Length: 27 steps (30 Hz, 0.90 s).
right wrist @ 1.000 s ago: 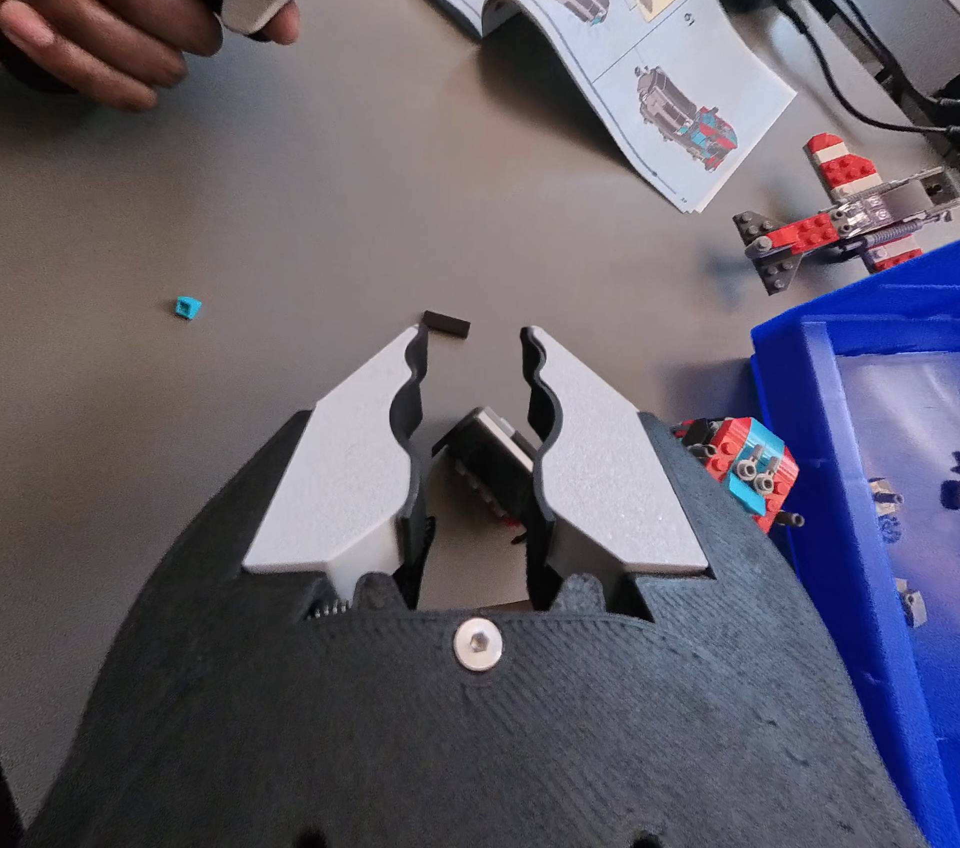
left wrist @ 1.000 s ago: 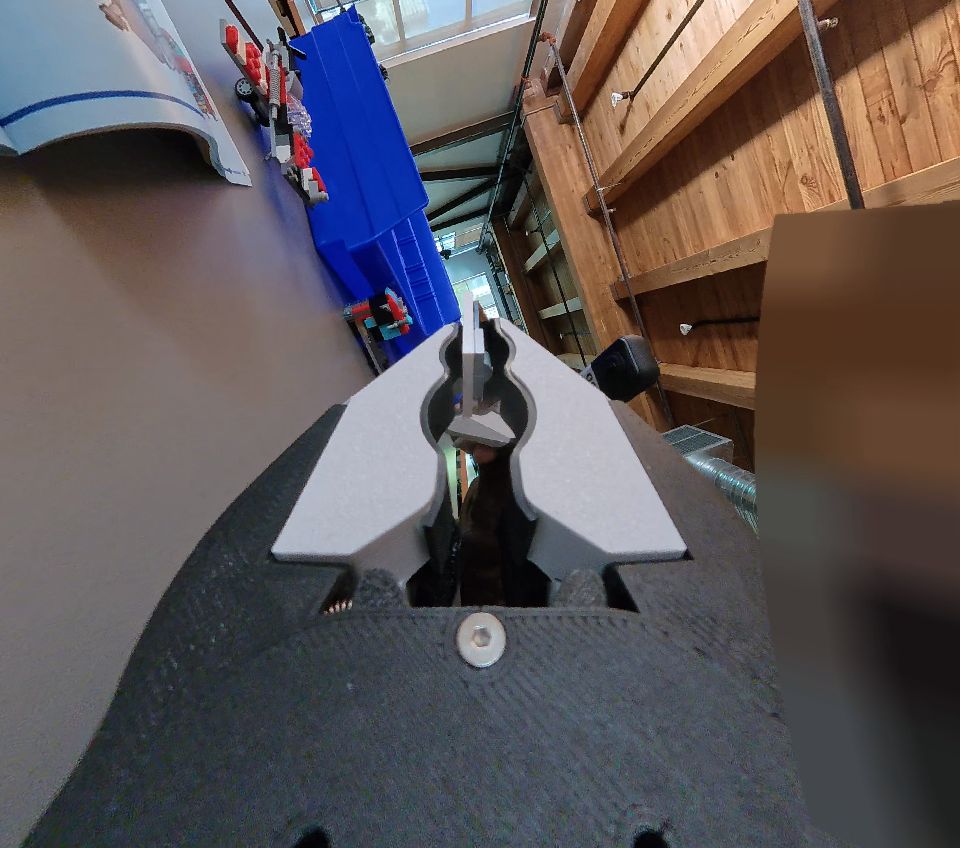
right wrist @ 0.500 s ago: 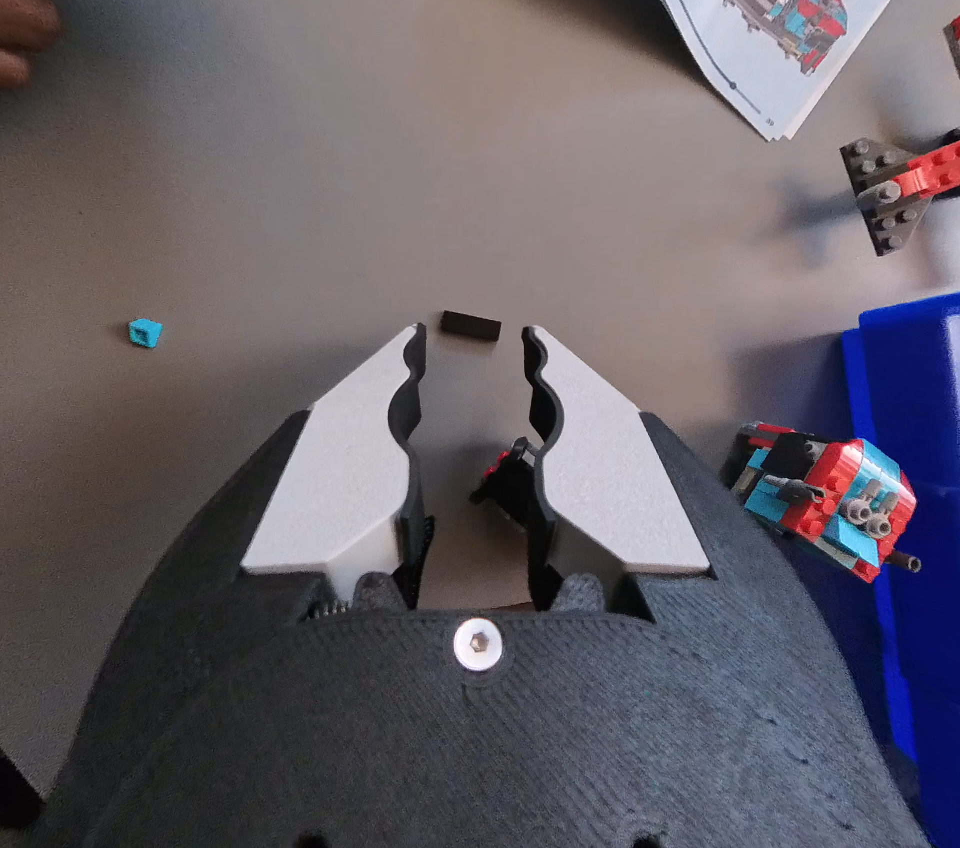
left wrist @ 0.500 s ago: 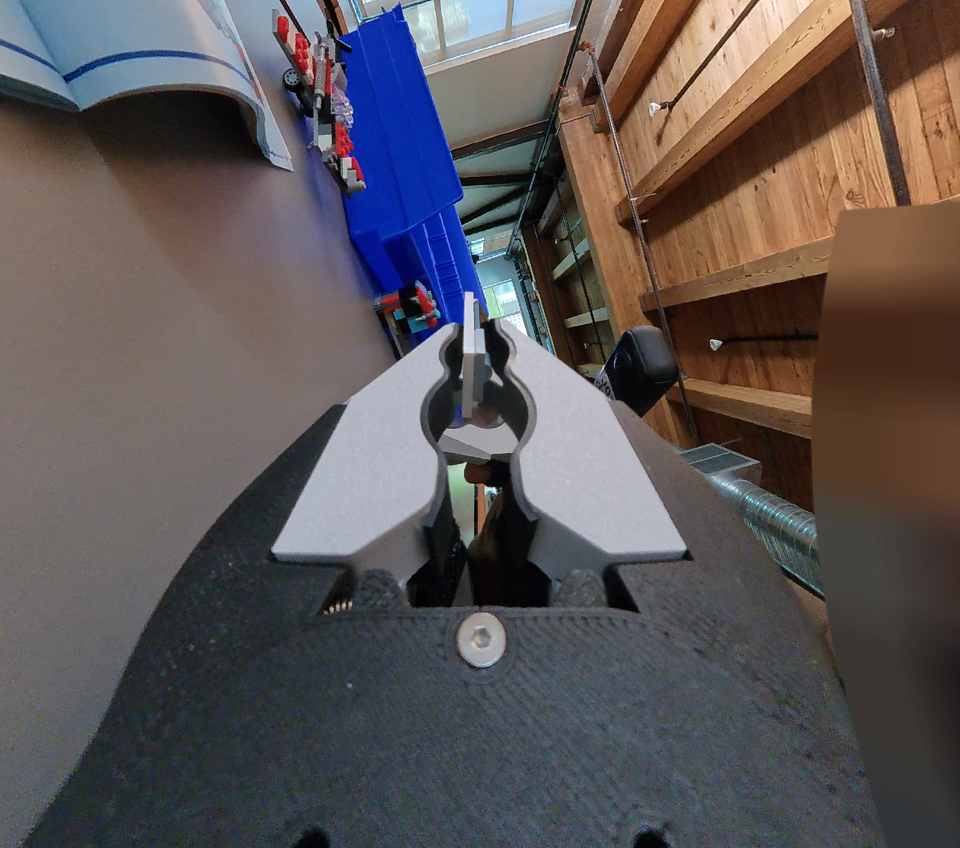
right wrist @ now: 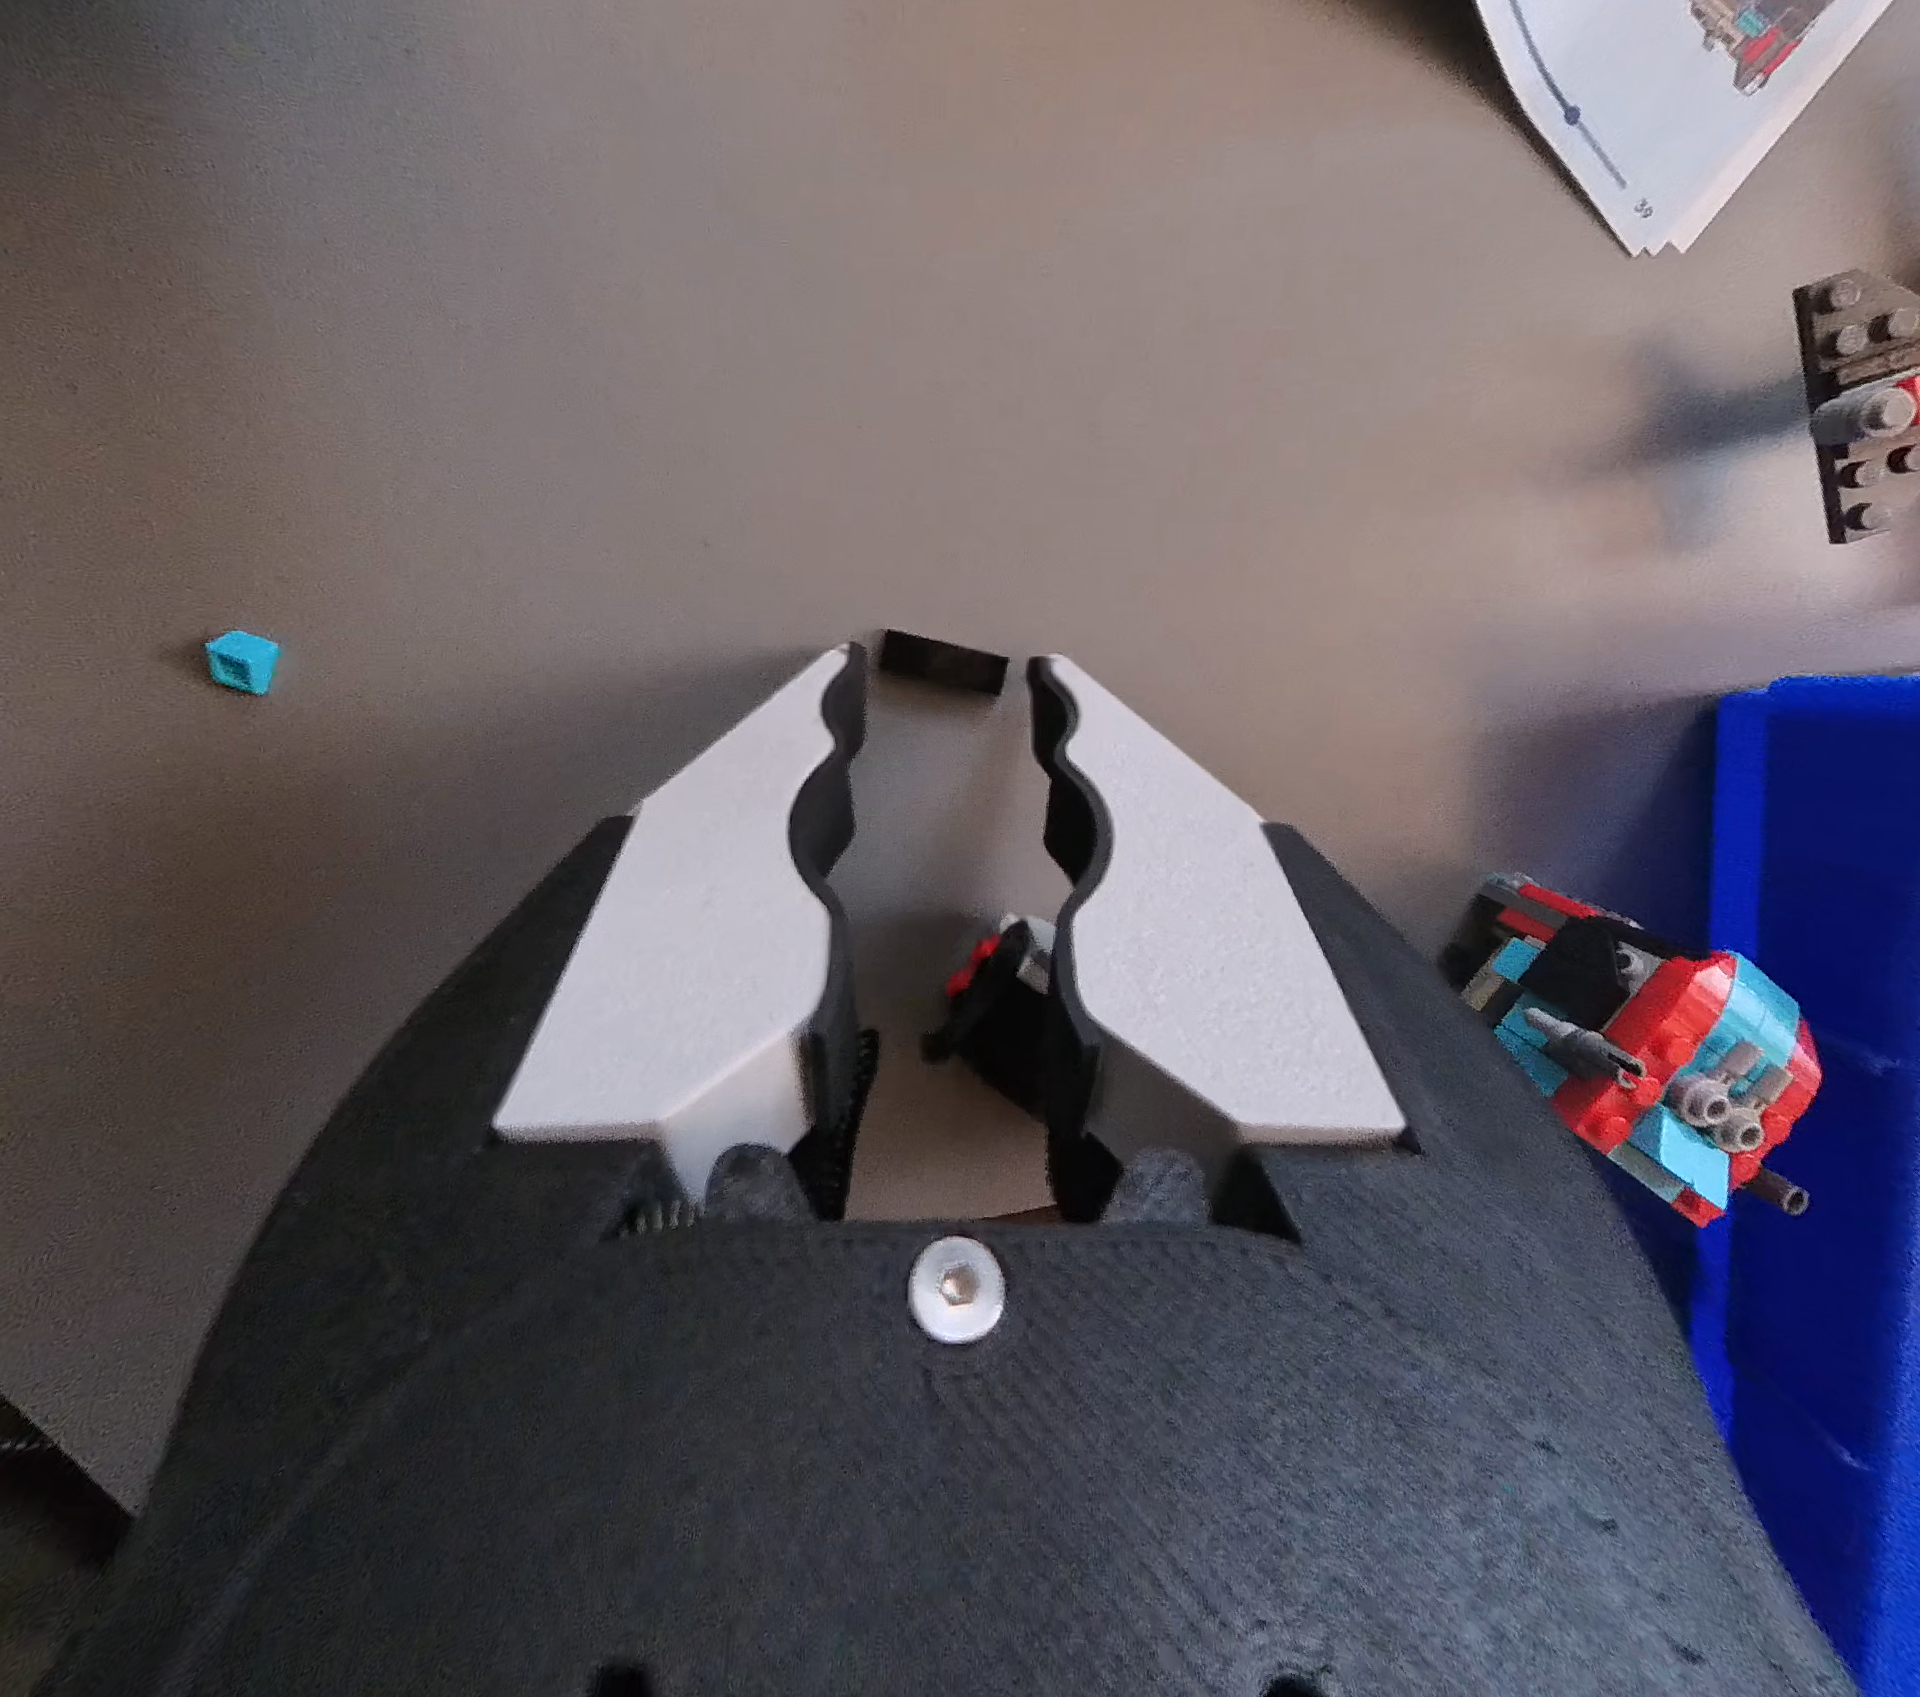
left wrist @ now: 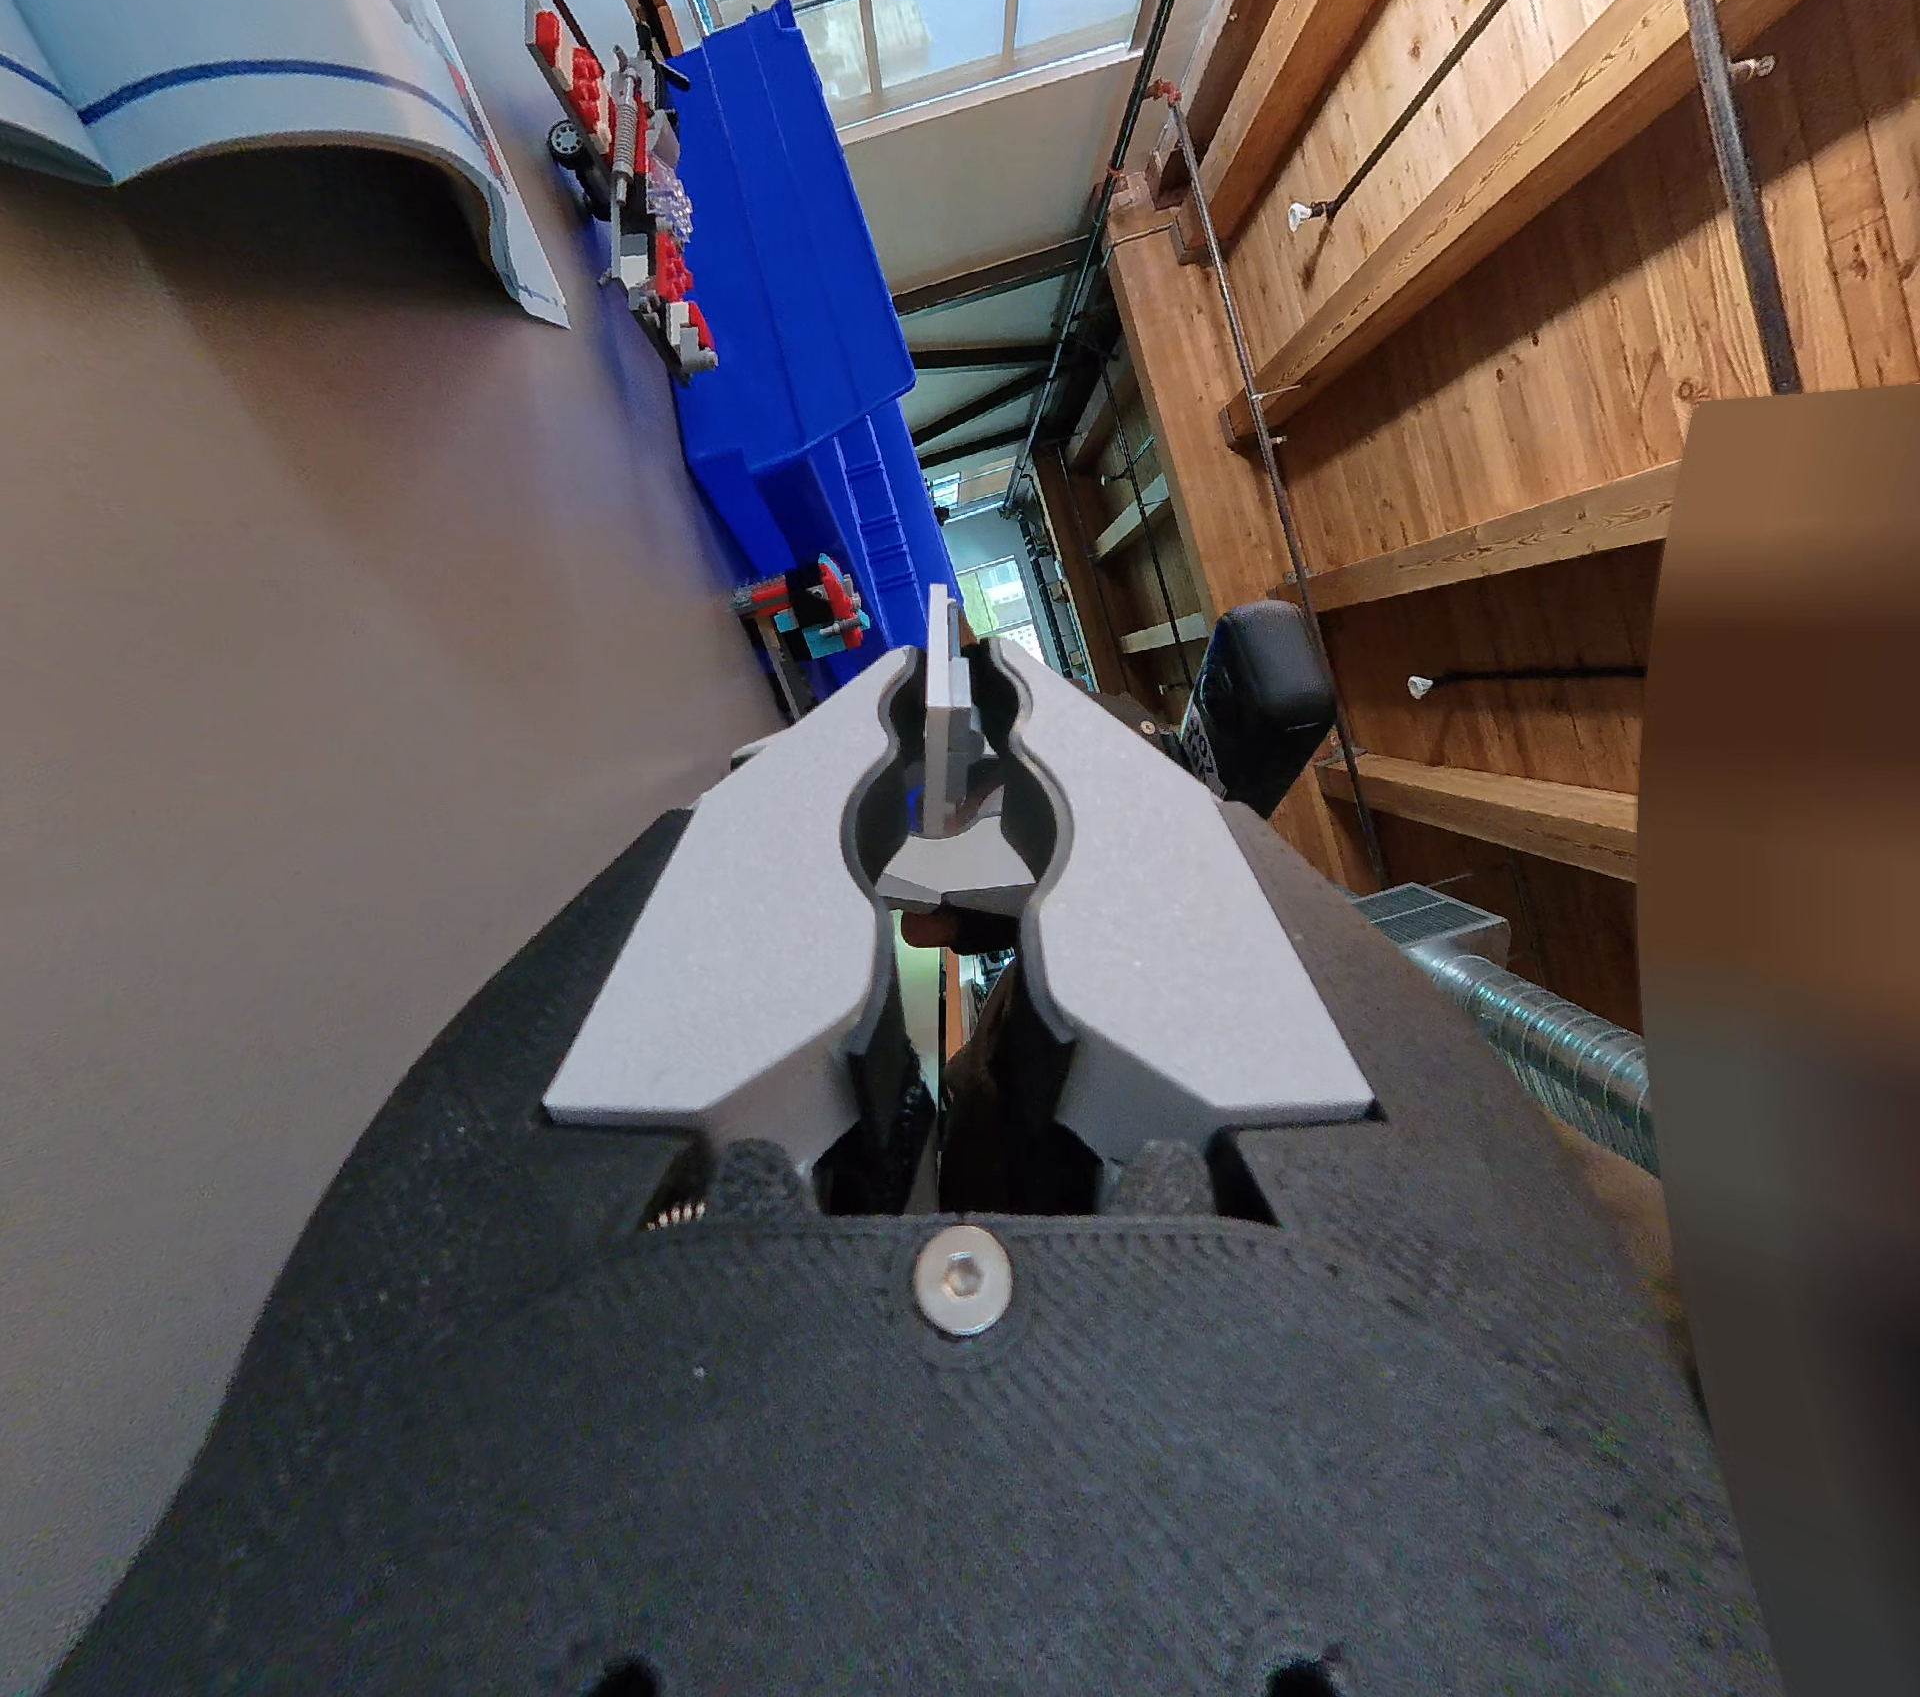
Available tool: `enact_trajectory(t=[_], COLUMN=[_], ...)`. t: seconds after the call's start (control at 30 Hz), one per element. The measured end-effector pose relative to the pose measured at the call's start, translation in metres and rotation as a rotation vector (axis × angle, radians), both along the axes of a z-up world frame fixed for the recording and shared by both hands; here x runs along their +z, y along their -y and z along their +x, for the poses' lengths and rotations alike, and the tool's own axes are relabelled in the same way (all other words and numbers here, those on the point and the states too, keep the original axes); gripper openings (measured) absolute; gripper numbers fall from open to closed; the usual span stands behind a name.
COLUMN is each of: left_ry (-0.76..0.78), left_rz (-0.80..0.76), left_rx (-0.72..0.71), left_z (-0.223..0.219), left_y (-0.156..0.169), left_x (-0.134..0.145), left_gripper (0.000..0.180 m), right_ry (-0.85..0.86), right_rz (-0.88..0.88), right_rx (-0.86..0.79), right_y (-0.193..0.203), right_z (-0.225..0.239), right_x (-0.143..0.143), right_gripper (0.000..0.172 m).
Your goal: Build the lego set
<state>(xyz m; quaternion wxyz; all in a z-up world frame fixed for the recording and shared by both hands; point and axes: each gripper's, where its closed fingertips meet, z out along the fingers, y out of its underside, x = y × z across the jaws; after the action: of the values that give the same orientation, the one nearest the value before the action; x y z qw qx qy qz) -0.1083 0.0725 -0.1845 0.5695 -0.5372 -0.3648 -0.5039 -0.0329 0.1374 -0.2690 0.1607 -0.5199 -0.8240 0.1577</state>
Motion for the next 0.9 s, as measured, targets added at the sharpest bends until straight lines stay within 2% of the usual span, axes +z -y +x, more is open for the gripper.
enact_trajectory(t=[0.07, 0.27, 0.43, 0.5, 0.7, 0.9], left_ry=[0.007, 0.051, 0.070, 0.073, 0.098, 0.150], left_rz=[-0.002, 0.005, 0.013, 0.019, 0.025, 0.034], left_rx=[0.003, 0.030, 0.080, 0.099, 0.127, 0.144], left_z=[0.001, -0.001, -0.007, -0.010, -0.012, -0.015], left_y=[0.000, 0.000, 0.002, 0.002, 0.004, 0.004], left_x=[-0.001, -0.003, -0.004, -0.004, -0.005, -0.008], left_gripper=[0.011, 0.011, 0.011, 0.011, 0.011, 0.011], right_ry=[-0.002, -0.076, -0.293, -0.347, -0.394, -0.407], right_rz=[-0.009, -0.081, -0.290, -0.320, -0.319, -0.245], right_rx=[-0.002, -0.042, -0.040, -0.032, -0.016, -0.037], right_y=[0.002, 0.009, 0.044, 0.057, 0.088, 0.090], right_z=[0.000, -0.008, -0.038, -0.049, -0.073, -0.082], right_x=[0.000, 0.010, 0.065, 0.079, 0.082, 0.076], right_gripper=[0.026, 0.025, 0.025, 0.025, 0.025, 0.026])
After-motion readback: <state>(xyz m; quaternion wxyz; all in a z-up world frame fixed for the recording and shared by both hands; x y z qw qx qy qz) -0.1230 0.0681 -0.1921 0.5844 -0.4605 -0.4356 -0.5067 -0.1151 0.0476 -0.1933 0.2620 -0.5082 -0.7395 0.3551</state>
